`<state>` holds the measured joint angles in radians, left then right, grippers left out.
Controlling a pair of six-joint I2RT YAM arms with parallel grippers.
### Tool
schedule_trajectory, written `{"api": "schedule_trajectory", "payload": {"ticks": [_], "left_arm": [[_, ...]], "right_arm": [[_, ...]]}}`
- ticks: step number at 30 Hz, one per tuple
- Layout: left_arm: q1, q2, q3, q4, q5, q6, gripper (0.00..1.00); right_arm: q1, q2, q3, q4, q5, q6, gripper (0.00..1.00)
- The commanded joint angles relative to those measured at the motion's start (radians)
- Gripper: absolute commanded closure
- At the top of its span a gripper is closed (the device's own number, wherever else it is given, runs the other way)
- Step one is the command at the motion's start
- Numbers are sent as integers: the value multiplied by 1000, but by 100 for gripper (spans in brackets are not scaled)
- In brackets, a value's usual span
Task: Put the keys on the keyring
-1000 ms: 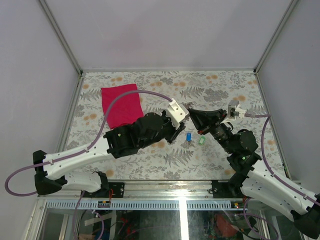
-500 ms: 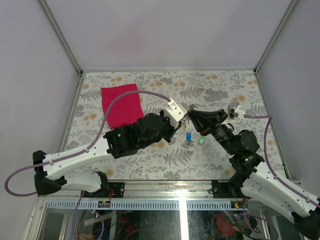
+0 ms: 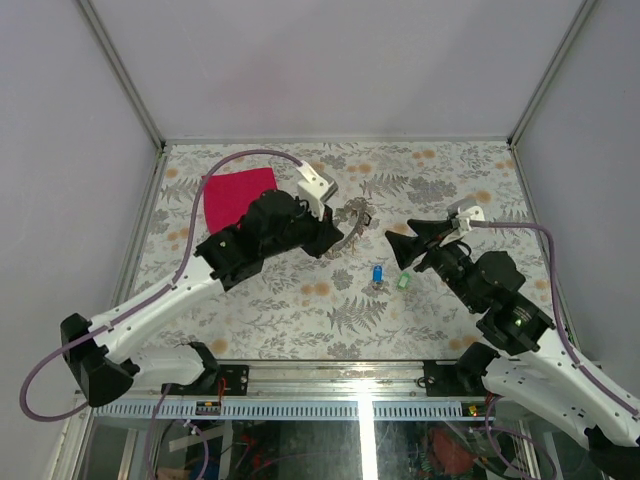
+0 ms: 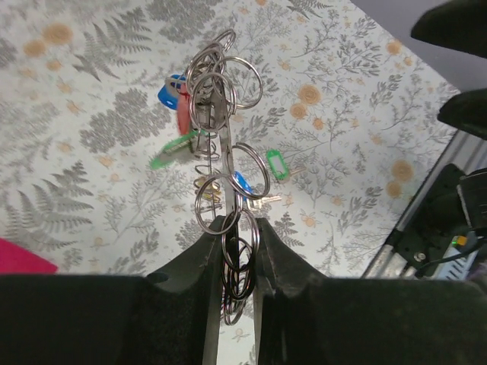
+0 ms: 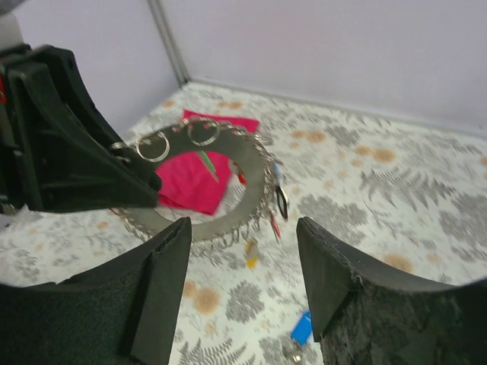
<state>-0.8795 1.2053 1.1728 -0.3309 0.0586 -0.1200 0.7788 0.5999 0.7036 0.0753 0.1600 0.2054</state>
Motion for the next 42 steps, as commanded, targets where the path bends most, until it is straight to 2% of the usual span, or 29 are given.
{"api": "schedule_trajectory", "payload": {"ticks": [1, 4, 5, 7, 10, 13, 19, 26, 32, 38, 42], "left_arm": [[103, 16, -64, 202, 284, -154, 100], [180, 47, -113, 299, 392, -251, 100], [206, 58, -133, 339, 423, -286, 100], [263, 85, -173, 457, 487, -374, 100], [354, 146, -238, 670, 569, -566, 100], [423, 236, -283, 891, 625, -753, 100], [435, 431, -248, 1024, 562, -837, 100], [437, 662, -187, 1217, 527, -927, 99], [438, 815, -72, 1223, 491, -932, 98], [464, 834, -36, 1108, 405, -846, 98], [520, 845, -58, 1124, 399, -843, 98]], "right_arm": [[3, -8, 40, -103, 115, 12, 34], [3, -10, 54, -153, 103, 19, 26], [3, -5, 65, -180, 84, 15, 20], [3, 27, 112, -268, 38, 6, 1], [4, 103, 235, -444, 24, 28, 1], [4, 151, 302, -519, 6, 39, 1], [4, 111, 231, -428, -3, 73, 1], [3, 96, 195, -414, 62, 121, 1], [3, 106, 170, -413, 85, 171, 1], [3, 131, 154, -424, 91, 208, 1], [3, 138, 141, -416, 116, 230, 1]]}}
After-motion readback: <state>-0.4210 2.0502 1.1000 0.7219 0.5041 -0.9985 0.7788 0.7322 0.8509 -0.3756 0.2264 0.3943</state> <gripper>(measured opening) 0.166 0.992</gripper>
